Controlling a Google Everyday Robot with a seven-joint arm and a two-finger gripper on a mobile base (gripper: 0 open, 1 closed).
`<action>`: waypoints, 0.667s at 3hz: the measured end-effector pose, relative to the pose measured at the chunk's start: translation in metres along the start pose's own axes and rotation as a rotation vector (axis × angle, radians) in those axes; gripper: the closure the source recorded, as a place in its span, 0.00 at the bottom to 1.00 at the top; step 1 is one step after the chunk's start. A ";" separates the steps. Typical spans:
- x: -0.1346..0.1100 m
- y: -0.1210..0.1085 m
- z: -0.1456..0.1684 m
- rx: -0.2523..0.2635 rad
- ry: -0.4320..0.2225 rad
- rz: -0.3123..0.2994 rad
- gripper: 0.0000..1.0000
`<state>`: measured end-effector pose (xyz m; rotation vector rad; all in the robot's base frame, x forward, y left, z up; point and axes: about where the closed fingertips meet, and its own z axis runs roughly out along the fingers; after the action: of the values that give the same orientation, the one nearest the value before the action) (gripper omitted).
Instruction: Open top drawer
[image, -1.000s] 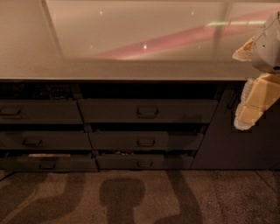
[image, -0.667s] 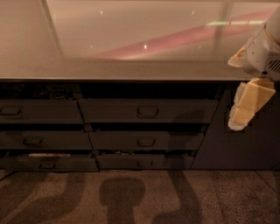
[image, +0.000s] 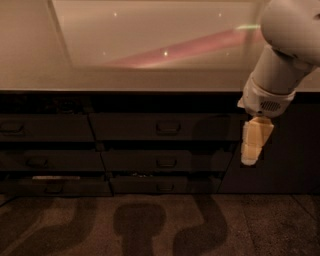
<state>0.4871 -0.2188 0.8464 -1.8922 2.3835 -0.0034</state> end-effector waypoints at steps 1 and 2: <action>0.000 0.000 0.000 0.000 0.000 0.000 0.00; 0.000 0.002 -0.003 -0.006 -0.042 -0.079 0.00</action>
Offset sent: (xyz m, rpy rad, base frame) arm -0.0144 -0.0008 0.0143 0.1373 -0.0246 0.3117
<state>0.4843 -0.2187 0.8497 -1.9675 2.2832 0.0370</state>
